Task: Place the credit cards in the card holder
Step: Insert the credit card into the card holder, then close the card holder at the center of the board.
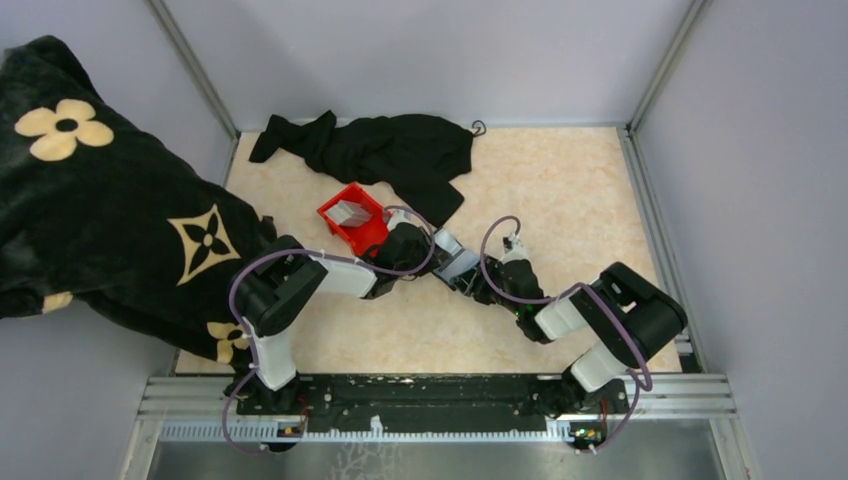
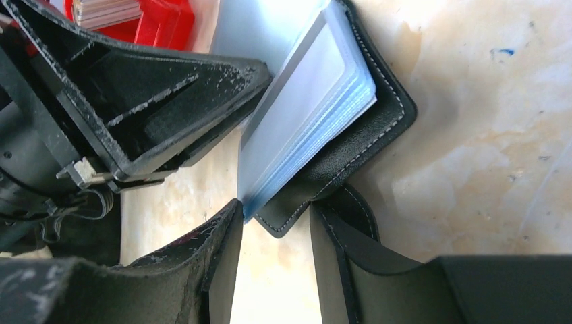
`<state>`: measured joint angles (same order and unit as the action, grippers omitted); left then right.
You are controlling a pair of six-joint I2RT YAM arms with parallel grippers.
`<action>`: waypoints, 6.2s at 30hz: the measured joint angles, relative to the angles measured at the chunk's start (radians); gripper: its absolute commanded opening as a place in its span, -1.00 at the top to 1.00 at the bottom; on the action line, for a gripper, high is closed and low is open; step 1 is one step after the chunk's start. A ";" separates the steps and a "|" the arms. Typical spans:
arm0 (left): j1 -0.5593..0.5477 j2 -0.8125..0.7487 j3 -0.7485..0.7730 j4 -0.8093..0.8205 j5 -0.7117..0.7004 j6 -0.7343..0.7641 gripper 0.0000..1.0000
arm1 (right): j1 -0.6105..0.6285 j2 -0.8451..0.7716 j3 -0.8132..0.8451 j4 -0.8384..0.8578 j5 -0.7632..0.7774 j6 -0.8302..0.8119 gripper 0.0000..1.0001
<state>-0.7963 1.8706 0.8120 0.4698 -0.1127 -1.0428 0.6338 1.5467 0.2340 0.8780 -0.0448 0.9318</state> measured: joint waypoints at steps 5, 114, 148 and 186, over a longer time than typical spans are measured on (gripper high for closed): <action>0.000 0.004 0.001 0.008 0.002 0.000 0.25 | 0.007 -0.002 -0.018 0.021 -0.021 0.029 0.14; -0.053 0.029 -0.014 0.077 0.057 -0.080 0.21 | 0.187 -0.295 -0.079 -0.349 0.420 0.420 0.12; -0.129 0.011 -0.019 0.050 0.072 -0.113 0.04 | 0.037 -0.261 -0.008 -0.373 0.413 0.185 0.86; -0.122 -0.322 -0.403 0.148 -0.156 -0.196 -0.35 | -0.102 -0.362 -0.004 -0.501 0.054 0.270 1.00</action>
<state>-0.9184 1.5486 0.4091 0.6182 -0.2687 -1.2392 0.5316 1.1851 0.2302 0.3767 0.0093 1.2018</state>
